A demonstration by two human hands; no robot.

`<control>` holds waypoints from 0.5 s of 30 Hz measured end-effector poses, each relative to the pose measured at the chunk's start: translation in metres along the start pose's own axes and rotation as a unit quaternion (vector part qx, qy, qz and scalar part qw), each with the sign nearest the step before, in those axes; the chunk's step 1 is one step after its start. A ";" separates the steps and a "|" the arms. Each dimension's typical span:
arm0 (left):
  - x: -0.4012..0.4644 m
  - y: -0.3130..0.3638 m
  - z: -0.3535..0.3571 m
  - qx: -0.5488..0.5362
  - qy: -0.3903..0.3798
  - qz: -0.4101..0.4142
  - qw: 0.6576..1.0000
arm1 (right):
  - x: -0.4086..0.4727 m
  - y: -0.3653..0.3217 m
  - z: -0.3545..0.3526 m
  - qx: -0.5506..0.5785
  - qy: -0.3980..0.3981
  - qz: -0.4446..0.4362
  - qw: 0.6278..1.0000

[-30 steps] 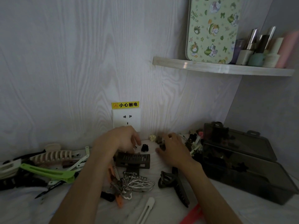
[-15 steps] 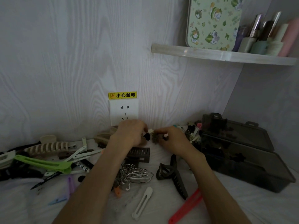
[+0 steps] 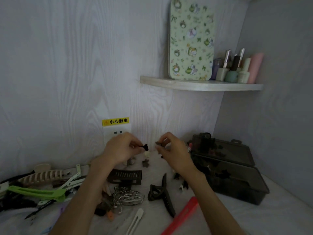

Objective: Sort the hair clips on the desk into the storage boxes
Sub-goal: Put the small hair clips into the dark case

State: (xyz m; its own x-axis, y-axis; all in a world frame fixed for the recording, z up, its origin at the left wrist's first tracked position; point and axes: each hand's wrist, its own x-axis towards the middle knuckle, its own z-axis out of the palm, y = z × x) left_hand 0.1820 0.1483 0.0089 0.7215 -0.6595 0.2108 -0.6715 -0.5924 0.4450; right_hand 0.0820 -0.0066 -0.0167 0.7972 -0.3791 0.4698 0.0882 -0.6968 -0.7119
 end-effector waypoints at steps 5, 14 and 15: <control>-0.010 0.039 0.000 -0.130 -0.011 0.000 0.991 | -0.019 -0.002 -0.086 0.054 0.033 0.032 0.997; -0.010 0.144 0.052 -0.147 -0.050 0.078 0.985 | -0.054 0.027 -0.171 0.102 -0.050 0.237 0.965; -0.011 0.153 0.058 -0.147 -0.051 0.081 0.984 | -0.057 0.030 -0.176 0.102 -0.051 0.240 0.964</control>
State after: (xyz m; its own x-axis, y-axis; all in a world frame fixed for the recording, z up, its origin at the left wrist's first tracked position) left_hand 0.0616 0.0378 0.0239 0.5779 -0.7864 0.2181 -0.6880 -0.3258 0.6485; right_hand -0.0658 -0.1129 0.0276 0.8292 -0.5588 0.0138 -0.1989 -0.3179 -0.9270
